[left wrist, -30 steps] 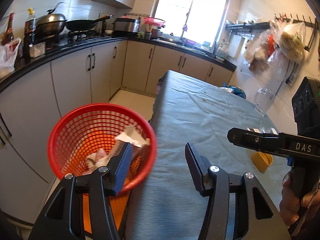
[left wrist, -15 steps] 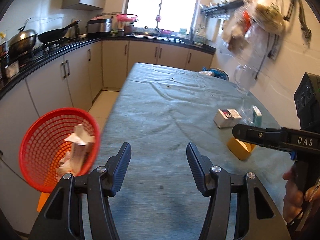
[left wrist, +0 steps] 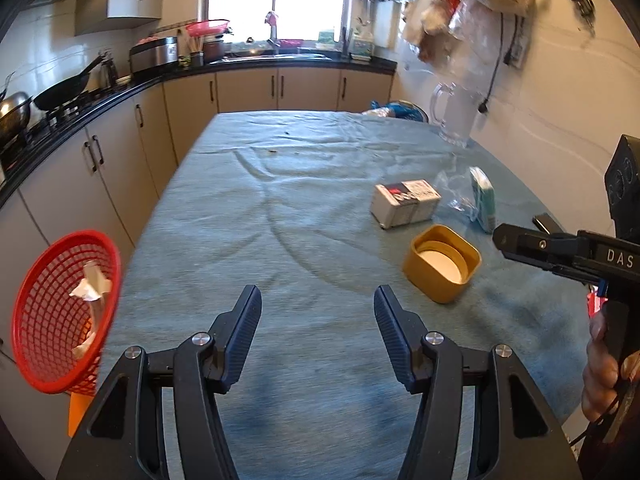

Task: Collect trash
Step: 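Move both tools back to the table toward the yellow container and green bag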

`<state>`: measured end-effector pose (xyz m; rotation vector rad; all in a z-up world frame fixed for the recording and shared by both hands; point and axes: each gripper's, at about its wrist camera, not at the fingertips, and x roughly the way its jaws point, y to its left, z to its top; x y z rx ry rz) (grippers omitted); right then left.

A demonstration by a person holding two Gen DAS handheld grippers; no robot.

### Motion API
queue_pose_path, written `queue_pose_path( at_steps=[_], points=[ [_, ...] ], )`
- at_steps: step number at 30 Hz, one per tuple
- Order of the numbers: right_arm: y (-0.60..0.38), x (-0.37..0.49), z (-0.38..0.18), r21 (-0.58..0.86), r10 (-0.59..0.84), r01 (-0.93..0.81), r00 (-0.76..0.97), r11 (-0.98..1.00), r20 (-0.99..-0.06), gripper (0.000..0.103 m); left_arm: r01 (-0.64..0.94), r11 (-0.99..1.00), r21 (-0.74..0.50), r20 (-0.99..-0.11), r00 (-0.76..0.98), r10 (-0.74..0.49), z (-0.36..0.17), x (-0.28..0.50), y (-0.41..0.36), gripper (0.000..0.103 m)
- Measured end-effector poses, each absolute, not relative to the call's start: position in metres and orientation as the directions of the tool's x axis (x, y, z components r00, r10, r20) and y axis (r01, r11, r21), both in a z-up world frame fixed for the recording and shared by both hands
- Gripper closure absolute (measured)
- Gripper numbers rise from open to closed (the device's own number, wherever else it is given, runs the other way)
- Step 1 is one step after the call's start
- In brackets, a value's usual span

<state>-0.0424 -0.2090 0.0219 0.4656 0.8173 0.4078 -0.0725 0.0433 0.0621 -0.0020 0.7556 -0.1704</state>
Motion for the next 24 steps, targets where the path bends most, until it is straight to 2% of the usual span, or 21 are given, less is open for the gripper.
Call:
queue_pose_path(
  at_steps=[10,16,19,22,24],
  points=[
    [-0.26,-0.049,0.016,0.576,0.489,-0.098,0.653,0.811,-0.578,0.05,0.246,0.961,-0.126,-0.74,0.621,-0.257,0.052,-0.034,-0.002,0.046],
    [-0.278,-0.051,0.014,0.593,0.486,-0.079,0.663,0.801,-0.569,0.05,0.268,0.954,-0.136,-0.774,0.572,-0.271,0.043,-0.005,-0.029,0.048],
    [-0.284,-0.049,0.016,0.593,0.475,-0.066,0.672,0.803,-0.568,0.05,0.29,0.95,-0.115,-0.791,0.552,-0.264,0.036,0.005,-0.044,0.053],
    [-0.29,-0.045,0.018,0.584,0.456,-0.052,0.681,0.81,-0.572,0.05,0.311,0.946,-0.095,-0.812,0.525,-0.254,0.026,0.013,-0.058,0.067],
    [-0.293,-0.04,0.018,0.579,0.447,-0.044,0.683,0.814,-0.578,0.05,0.31,0.948,-0.072,-0.824,0.517,-0.232,0.019,0.016,-0.065,0.071]
  ],
)
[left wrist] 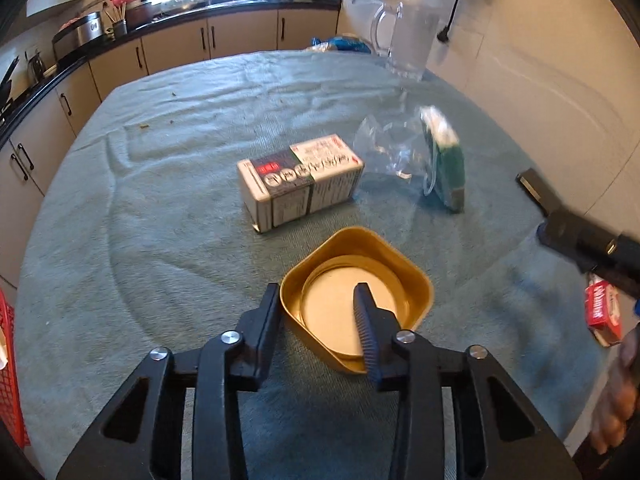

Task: Collect trash
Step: 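Move both tools back to the table toward the yellow container and green bag, then grasp the yellow container rim with the left tool while the right tool grasps the green snack bag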

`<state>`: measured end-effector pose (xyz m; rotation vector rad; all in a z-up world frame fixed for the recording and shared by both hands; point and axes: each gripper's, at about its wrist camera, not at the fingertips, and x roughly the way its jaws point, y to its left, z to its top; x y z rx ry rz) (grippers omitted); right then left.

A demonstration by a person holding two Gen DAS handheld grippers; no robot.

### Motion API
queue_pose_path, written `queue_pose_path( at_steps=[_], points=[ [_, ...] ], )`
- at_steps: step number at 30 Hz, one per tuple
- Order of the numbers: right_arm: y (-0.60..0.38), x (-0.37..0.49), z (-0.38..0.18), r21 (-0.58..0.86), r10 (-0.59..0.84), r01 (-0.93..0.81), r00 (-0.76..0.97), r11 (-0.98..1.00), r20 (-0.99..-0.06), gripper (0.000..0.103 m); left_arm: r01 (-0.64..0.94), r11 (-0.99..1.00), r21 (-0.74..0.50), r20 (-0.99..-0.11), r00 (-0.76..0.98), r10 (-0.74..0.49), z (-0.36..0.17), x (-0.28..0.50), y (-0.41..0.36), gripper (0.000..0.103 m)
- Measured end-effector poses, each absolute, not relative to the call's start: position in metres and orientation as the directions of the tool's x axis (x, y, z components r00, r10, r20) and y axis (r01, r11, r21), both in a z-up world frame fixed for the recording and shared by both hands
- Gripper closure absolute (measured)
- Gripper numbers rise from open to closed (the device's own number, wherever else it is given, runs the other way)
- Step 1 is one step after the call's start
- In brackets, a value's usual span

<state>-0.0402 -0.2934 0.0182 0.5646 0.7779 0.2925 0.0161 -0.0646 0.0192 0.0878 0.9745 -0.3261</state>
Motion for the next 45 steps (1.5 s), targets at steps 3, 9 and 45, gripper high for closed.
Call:
queue_pose_path(
  at_steps=[3,9,45],
  points=[
    [-0.29,-0.031,0.022,0.531,0.405,-0.035,0.69,0.847,-0.6,0.05,0.309,0.95,-0.052,-0.818,0.532,-0.218,0.015,0.016,-0.066,0.08],
    [-0.256,-0.011,0.032,0.281,0.24,-0.063,0.713,0.958,-0.659,0.045,0.298,0.953,-0.058,-0.807,0.548,-0.22,0.016,0.008,-0.053,0.089],
    [-0.256,-0.02,0.019,0.069,0.092,-0.062,0.737,0.996,-0.669,0.094,0.291,0.954,-0.07,-0.781,0.579,-0.234,0.019,-0.007,-0.034,0.089]
  ],
)
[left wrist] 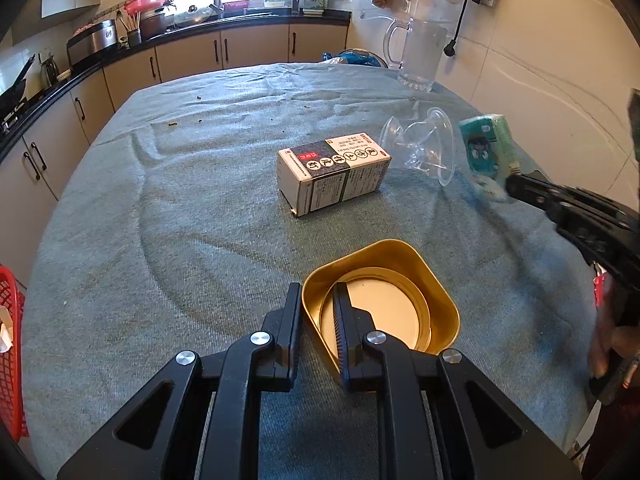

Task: Collect trash
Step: 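Grasp the yellow container rim with the left tool while the right tool grasps the green snack bag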

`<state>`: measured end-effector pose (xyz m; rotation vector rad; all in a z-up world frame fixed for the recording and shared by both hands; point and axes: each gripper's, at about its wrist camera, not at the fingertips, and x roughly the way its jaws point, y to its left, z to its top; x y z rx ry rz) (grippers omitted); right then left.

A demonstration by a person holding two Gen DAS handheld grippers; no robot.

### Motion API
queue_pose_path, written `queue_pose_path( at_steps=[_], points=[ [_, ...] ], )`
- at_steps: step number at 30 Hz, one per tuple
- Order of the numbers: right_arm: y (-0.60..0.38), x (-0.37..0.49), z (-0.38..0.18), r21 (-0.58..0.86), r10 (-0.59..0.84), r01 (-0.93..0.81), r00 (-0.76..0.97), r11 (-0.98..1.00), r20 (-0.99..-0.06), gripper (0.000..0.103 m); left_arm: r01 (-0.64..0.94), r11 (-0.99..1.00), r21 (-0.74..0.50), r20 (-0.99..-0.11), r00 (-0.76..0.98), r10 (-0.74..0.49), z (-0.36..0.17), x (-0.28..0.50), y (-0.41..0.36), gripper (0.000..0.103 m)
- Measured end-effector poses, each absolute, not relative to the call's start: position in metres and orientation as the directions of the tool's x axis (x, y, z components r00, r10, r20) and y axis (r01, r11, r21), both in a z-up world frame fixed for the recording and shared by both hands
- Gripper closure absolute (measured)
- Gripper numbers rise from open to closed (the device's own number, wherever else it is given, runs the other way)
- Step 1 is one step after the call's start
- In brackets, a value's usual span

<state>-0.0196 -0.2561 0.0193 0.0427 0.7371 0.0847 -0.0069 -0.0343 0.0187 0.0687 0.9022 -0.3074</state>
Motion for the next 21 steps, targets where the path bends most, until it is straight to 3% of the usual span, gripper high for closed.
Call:
queue_pose_path(
  at_steps=[9,14,21],
  points=[
    [-0.24,-0.052,0.026,0.197,0.245,-0.151,0.714,0.969,-0.655,0.096,0.26,0.964,-0.057,-0.765,0.609,-0.21,0.026,-0.024,-0.019,0.089],
    [-0.235,-0.053,0.018,0.177,0.225,-0.14,0.693,0.974,-0.685,0.096,0.248,0.967,-0.053,-0.768,0.608,-0.198,0.026,-0.027,-0.013,0.089],
    [-0.229,-0.055,0.019,0.14,0.207,-0.152,0.694,0.978,-0.689,0.06,0.252,0.966,-0.053,-0.767,0.61,-0.201,0.026,-0.029,-0.012,0.089]
  ],
)
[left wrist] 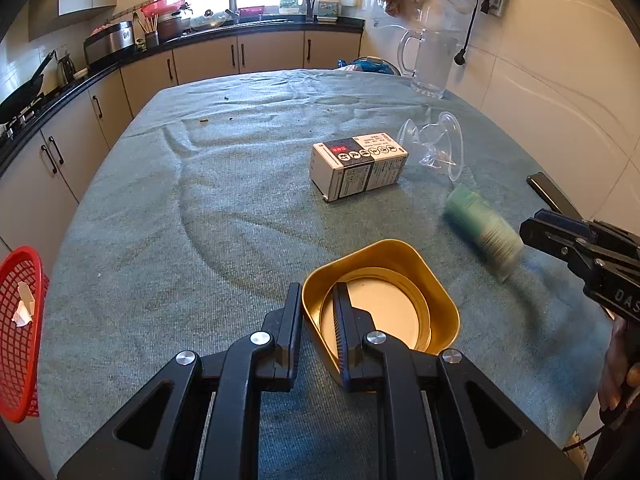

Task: Collect trash
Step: 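Grasp the yellow container rim with the left tool while the right tool grasps the green snack bag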

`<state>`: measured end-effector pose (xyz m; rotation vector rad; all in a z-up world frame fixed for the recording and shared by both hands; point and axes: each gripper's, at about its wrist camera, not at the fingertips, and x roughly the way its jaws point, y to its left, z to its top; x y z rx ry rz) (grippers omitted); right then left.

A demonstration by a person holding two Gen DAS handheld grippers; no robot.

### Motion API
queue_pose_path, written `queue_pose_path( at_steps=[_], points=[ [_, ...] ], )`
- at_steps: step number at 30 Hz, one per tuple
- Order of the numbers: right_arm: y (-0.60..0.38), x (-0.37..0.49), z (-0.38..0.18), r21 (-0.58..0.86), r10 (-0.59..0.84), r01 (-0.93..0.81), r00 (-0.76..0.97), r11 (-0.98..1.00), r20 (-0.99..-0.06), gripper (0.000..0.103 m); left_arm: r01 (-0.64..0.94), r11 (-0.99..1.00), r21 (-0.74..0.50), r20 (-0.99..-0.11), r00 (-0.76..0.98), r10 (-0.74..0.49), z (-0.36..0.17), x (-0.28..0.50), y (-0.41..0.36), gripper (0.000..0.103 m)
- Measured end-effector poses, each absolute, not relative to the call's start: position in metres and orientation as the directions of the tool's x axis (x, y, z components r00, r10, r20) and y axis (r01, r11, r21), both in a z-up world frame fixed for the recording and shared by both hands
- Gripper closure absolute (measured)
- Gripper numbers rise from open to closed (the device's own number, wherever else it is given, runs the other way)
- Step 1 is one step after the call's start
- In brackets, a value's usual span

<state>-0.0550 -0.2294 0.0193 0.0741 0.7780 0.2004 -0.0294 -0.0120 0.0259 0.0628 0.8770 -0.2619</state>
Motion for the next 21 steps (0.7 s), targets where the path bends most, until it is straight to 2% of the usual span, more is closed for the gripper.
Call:
queue_pose_path(
  at_steps=[2,5,8,17,21],
  points=[
    [-0.23,-0.052,0.017,0.146,0.212,-0.154,0.685,0.977,-0.697,0.059,0.254,0.966,-0.054,-0.767,0.609,-0.203,0.026,-0.03,-0.012,0.089],
    [-0.23,-0.045,0.01,0.191,0.25,-0.161,0.655,0.968,-0.713,0.051,0.254,0.966,-0.046,-0.766,0.612,-0.198,0.026,-0.031,-0.013,0.089],
    [-0.223,-0.039,0.003,0.171,0.237,-0.165,0.636,0.971,-0.734,0.042,0.252,0.967,-0.042,-0.765,0.615,-0.194,0.026,-0.031,-0.012,0.089],
    [-0.209,-0.028,-0.012,0.08,0.161,-0.158,0.611,0.984,-0.775,0.042,0.25,0.967,-0.042,-0.76,0.621,-0.193,0.027,-0.032,-0.011,0.089],
    [-0.214,-0.028,-0.016,0.098,0.167,-0.146,0.605,0.984,-0.779,0.049,0.251,0.967,-0.039,-0.758,0.624,-0.193,0.026,-0.032,-0.012,0.089]
  ],
)
